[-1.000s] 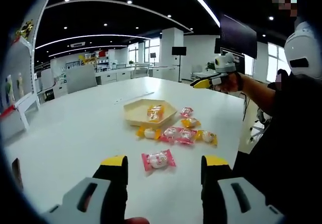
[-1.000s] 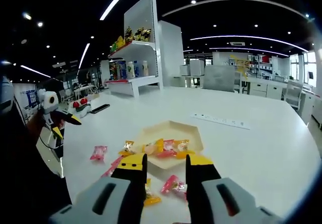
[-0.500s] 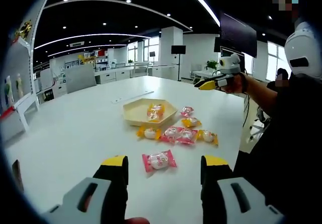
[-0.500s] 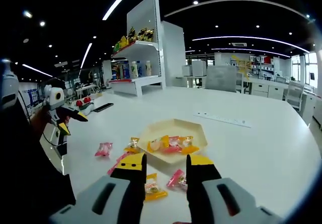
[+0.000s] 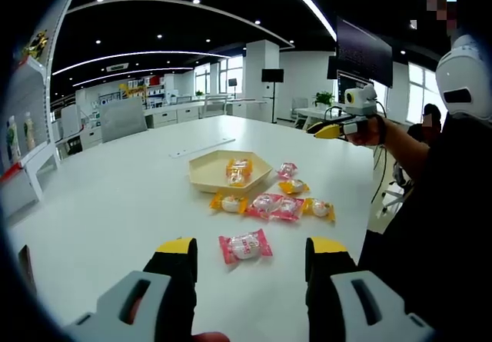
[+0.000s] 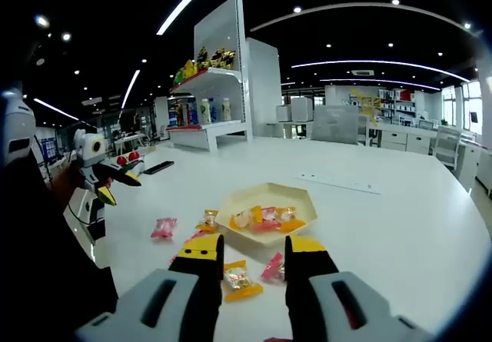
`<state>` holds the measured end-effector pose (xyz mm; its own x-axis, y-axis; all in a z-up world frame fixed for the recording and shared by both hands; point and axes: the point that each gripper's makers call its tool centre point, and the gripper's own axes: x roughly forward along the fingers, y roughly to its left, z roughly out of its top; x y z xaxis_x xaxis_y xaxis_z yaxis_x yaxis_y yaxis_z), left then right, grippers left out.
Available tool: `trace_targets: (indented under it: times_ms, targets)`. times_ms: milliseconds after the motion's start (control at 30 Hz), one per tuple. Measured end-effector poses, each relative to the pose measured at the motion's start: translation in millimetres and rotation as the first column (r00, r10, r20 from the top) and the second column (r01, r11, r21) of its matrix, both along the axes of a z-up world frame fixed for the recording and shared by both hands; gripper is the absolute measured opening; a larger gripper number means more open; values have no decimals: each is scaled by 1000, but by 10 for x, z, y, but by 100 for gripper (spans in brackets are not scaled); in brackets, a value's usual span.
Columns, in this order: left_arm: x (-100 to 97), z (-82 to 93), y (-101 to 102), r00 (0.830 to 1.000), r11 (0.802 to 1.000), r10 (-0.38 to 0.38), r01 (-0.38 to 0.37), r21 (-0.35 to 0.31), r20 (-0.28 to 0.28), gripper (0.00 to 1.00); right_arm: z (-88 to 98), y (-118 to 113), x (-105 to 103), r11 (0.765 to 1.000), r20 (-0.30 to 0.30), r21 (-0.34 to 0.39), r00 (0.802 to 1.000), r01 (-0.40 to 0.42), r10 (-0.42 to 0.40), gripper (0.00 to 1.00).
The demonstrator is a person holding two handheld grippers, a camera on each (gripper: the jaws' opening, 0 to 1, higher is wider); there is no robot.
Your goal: Pick up the marshmallows scattered on the table and place them into the bowl on the table
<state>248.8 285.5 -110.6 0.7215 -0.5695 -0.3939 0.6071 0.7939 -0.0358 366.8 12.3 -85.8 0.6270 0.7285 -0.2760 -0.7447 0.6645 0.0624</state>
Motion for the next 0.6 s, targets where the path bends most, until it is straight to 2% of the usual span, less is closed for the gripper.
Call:
trace_targets:
  times_ms: [600]
  targets:
    - [10,-4,9,1000,1000,-2,2,2,2,56,-6,-103,-141,1000,4,13,1000,11,-11,33]
